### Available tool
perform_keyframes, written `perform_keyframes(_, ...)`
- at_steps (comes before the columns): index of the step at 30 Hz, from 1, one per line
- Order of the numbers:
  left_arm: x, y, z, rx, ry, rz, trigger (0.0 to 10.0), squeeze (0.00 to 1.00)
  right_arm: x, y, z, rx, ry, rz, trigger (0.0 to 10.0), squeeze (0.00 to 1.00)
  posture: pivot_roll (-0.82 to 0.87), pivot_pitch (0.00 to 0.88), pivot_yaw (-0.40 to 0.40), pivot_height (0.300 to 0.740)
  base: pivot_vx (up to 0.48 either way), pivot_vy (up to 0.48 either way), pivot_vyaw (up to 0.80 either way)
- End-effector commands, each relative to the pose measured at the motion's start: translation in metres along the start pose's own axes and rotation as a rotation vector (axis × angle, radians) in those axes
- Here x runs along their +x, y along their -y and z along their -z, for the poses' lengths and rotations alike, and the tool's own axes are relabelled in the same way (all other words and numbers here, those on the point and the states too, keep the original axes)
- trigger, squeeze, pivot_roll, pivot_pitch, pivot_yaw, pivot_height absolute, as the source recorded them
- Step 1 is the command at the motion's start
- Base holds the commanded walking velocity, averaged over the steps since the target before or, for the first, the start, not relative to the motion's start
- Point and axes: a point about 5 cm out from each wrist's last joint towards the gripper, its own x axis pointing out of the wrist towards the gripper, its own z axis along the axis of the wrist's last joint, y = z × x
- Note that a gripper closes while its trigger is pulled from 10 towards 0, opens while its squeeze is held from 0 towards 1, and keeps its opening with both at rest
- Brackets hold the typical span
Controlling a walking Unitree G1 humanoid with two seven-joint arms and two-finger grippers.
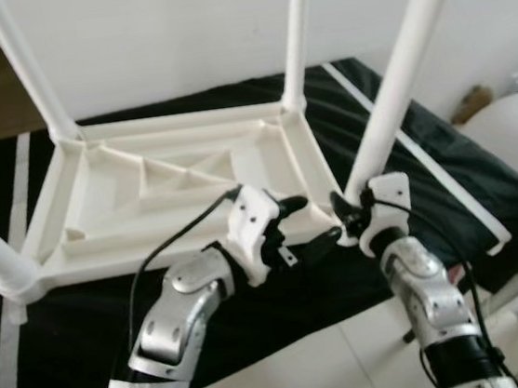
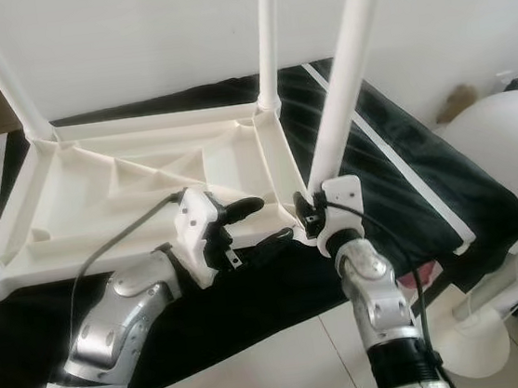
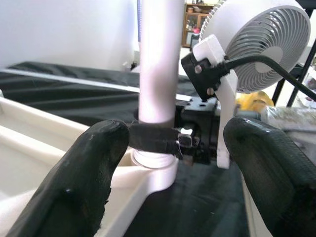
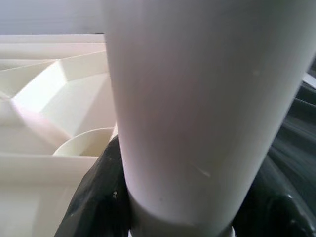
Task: Building children table
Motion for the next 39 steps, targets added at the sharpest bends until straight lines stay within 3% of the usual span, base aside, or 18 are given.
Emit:
perform_keyframes(1, -0.001, -0.002, 0.003, 0.016, -0.006, -0.069, 10.0, 0.00, -0.010, 0.018, 0.020, 0.017, -0.099, 0.166, 10.0, 0.00, -0.05, 0.058, -0.017, 0.740, 0.000, 0.000, 0.00)
perform_keyframes(5, -0.001, -0.001, 0.006, 0.020, -0.005, -0.074, 10.0, 0.00, -0.019, 0.002, 0.022, 0.091, -0.098, 0.305, 10.0, 0.00, -0.05, 0.055, -0.026, 0.740, 0.000, 0.000, 0.00)
perform_keyframes(8, 0.000, 0.001, 0.007, 0.027, -0.007, -0.062, 10.0, 0.00, -0.020, -0.003, 0.023, 0.109, -0.098, 0.306, 10.0, 0.00, -0.06, 0.050, -0.028, 0.740, 0.000, 0.000, 0.00)
perform_keyframes(9, 0.001, 0.005, 0.010, 0.025, -0.019, -0.036, 10.0, 0.00, -0.019, -0.012, 0.021, 0.104, -0.090, 0.277, 10.0, 0.00, -0.06, 0.051, -0.030, 0.740, 0.000, 0.000, 0.00)
perform_keyframes(15, -0.002, 0.012, 0.016, 0.044, -0.051, 0.011, 10.0, 0.00, -0.019, -0.006, 0.017, 0.093, -0.071, 0.273, 10.0, 0.00, -0.06, 0.046, -0.032, 0.740, 0.000, 0.000, 0.00)
perform_keyframes(21, -0.006, 0.012, 0.018, 0.012, -0.052, 0.034, 10.0, 0.00, -0.019, 0.005, 0.015, 0.045, -0.072, 0.308, 10.0, 0.00, -0.05, 0.018, -0.032, 0.740, 0.000, 0.000, 0.00)
perform_keyframes(22, -0.007, 0.010, 0.018, 0.013, -0.052, 0.034, 10.0, 0.00, -0.020, 0.004, 0.014, 0.073, -0.062, 0.264, 10.0, 1.00, -0.05, 0.013, -0.033, 0.740, 0.000, 0.000, 0.00)
perform_keyframes(25, -0.008, 0.009, 0.018, 0.019, -0.054, 0.032, 10.0, 0.00, -0.023, 0.002, 0.010, 0.092, -0.019, 0.193, 10.0, 1.00, -0.05, 0.013, -0.035, 0.740, 0.000, 0.000, 0.00)
perform_keyframes(33, -0.012, 0.008, 0.016, 0.025, -0.054, 0.016, 10.0, 0.00, -0.027, 0.016, 0.005, 0.067, 0.008, 0.129, 10.0, 1.00, -0.05, 0.005, -0.040, 0.740, 0.000, 0.000, 0.00)
perform_keyframes(34, -0.012, 0.009, 0.017, 0.027, -0.058, 0.019, 10.0, 0.00, -0.027, 0.019, 0.003, 0.056, 0.016, 0.095, 10.0, 0.00, -0.04, 0.000, -0.041, 0.740, 0.000, 0.000, 0.00)
perform_keyframes(38, -0.011, 0.011, 0.018, 0.041, -0.070, 0.028, 10.0, 0.00, -0.026, 0.023, 0.000, 0.021, 0.022, 0.022, 10.0, 0.00, -0.04, 0.001, -0.042, 0.740, 0.000, 0.000, 0.00)
perform_keyframes(39, -0.011, 0.011, 0.019, 0.047, -0.072, 0.023, 10.0, 0.00, -0.023, 0.027, -0.002, -0.004, 0.020, -0.084, 10.0, 0.00, -0.04, 0.000, -0.044, 0.740, 0.000, 0.000, 0.00)
